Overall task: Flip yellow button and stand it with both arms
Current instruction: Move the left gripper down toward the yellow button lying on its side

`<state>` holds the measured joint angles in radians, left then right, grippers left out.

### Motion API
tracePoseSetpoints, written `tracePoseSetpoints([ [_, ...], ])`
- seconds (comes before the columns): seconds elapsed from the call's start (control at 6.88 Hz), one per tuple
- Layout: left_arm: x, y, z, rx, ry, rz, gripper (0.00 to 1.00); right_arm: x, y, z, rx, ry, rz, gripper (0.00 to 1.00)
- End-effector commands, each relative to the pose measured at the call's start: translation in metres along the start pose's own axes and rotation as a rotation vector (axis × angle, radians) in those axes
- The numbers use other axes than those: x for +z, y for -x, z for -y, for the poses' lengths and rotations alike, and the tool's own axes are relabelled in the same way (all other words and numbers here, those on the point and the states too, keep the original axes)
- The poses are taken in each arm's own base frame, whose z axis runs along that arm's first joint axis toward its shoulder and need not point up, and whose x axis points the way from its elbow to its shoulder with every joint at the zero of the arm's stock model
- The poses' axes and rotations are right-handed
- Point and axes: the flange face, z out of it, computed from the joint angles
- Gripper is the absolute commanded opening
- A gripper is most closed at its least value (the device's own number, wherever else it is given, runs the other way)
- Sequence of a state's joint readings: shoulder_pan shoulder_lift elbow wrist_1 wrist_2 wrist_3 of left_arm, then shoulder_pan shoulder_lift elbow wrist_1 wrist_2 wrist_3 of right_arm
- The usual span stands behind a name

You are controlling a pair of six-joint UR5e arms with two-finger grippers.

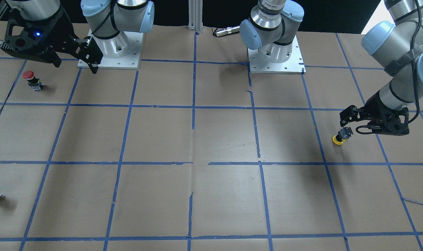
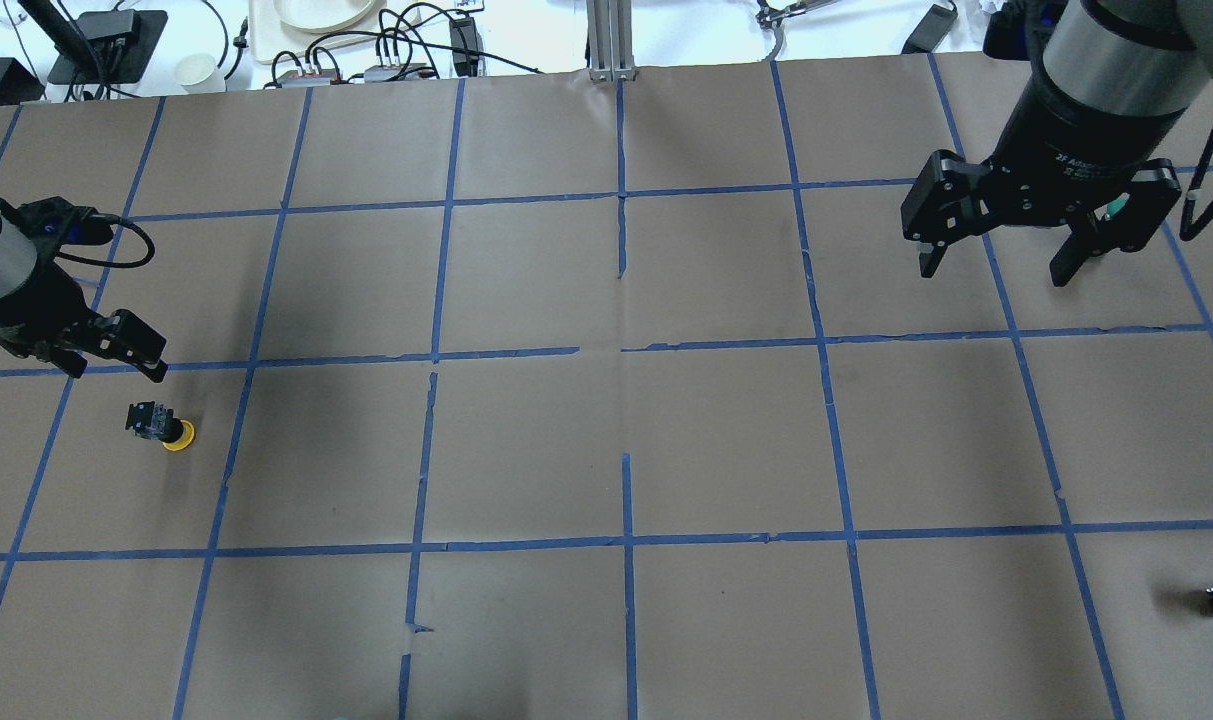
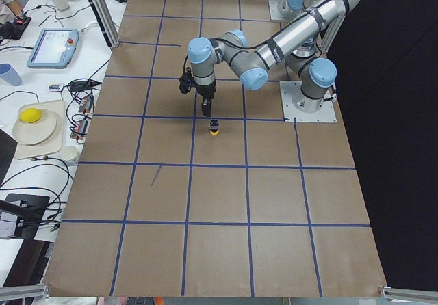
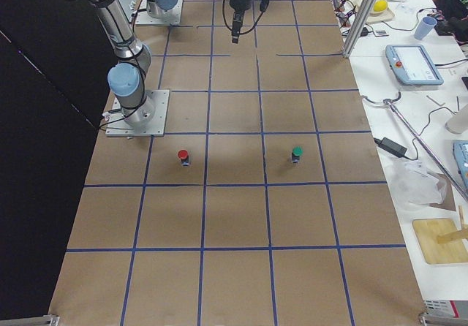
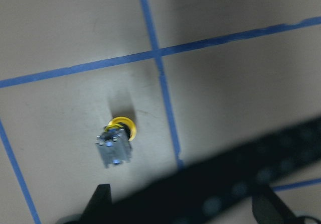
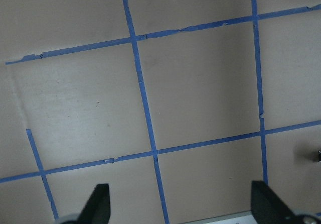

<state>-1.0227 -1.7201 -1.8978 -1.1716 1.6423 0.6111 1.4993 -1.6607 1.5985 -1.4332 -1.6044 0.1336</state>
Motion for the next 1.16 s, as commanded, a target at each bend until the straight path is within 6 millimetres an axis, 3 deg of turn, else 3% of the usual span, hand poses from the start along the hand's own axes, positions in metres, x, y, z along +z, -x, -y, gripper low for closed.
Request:
tracePoseSetpoints([
  [0.0,0.031,0.012,0.005,-0.152,0.043,-0.024,0.99,-0.007,0.001,-0.002,0.306,-0.011,0.012,1.00],
  [0.44,0.072,0.036,0.006,-0.201,0.109,-0.070,0.97,-0.004,0.010,-0.002,0.556,0.048,0.123,1.00],
  [0.58,0.081,0.043,0.003,-0.214,0.121,-0.082,0.90,-0.002,0.009,-0.001,0.558,0.051,0.122,1.00],
  [1.02,0.081,0.043,0.004,-0.218,0.119,-0.088,0.80,-0.017,0.005,-0.017,0.560,0.020,0.133,1.00],
])
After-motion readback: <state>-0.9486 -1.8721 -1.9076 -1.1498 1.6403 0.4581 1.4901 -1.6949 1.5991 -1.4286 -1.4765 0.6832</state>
